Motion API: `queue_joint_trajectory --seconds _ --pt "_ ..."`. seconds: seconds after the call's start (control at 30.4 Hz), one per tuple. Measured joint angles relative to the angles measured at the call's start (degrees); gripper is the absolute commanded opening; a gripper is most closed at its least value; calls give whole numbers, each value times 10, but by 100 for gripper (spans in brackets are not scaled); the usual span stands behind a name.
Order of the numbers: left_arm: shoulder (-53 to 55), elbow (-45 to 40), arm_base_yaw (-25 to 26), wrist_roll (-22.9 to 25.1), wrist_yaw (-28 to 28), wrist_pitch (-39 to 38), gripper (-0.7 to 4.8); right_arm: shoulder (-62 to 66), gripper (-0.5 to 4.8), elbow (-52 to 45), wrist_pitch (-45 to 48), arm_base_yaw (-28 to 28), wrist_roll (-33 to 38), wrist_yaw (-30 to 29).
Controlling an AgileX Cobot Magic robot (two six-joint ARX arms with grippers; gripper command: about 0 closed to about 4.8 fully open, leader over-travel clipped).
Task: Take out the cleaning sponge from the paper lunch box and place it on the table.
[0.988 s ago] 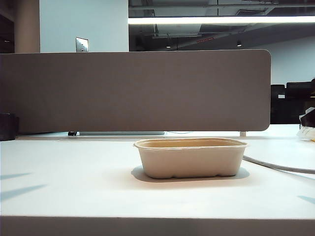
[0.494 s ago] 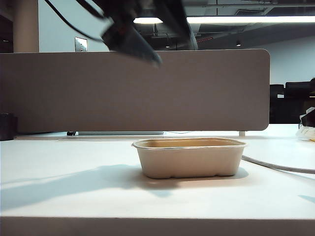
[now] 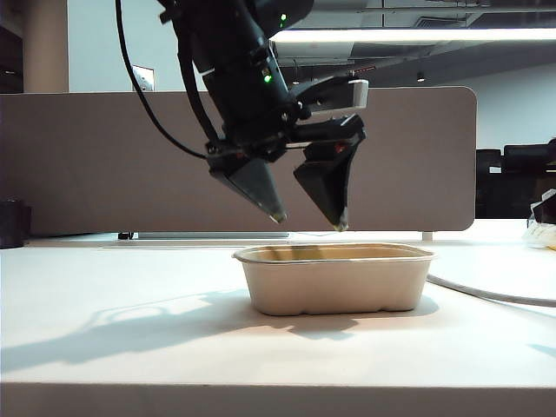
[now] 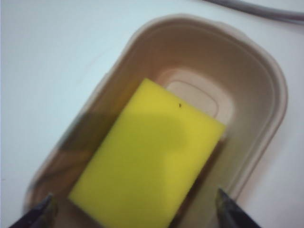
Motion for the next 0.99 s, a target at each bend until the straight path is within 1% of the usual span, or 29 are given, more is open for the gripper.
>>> queue_joint_trajectory --seconds 0.07,0.13,0.36,0.63,0.66,0.72,0.76,0.79,0.82,0.86,0.89,0.99 --pt "5 0 2 -1 26 0 434 0 -5 0 0 0 0 0" --pt "11 0 2 -7 35 1 433 0 -5 0 0 0 0 0" --pt "36 0 2 -37 36 14 429 0 -5 0 0 0 0 0" --pt "76 4 3 -41 36 29 422 0 -5 0 0 0 0 0" --pt "79 5 3 -41 36 30 401 0 -5 0 0 0 0 0" --pt "83 5 3 -43 38 33 276 0 -5 0 0 -4 0 0" --pt "85 5 3 -43 39 35 206 0 -5 0 0 -4 0 0" --pt "86 5 3 -43 40 36 123 0 -5 0 0 -6 0 0" --pt "89 5 2 -43 41 36 68 0 -5 0 0 -7 0 0" --pt "90 5 2 -42 41 36 33 0 -5 0 0 -7 0 0" --pt "90 5 2 -40 42 35 12 0 -5 0 0 -7 0 0" --pt "89 5 3 -35 42 35 -5 0 -5 0 0 -7 0 0"
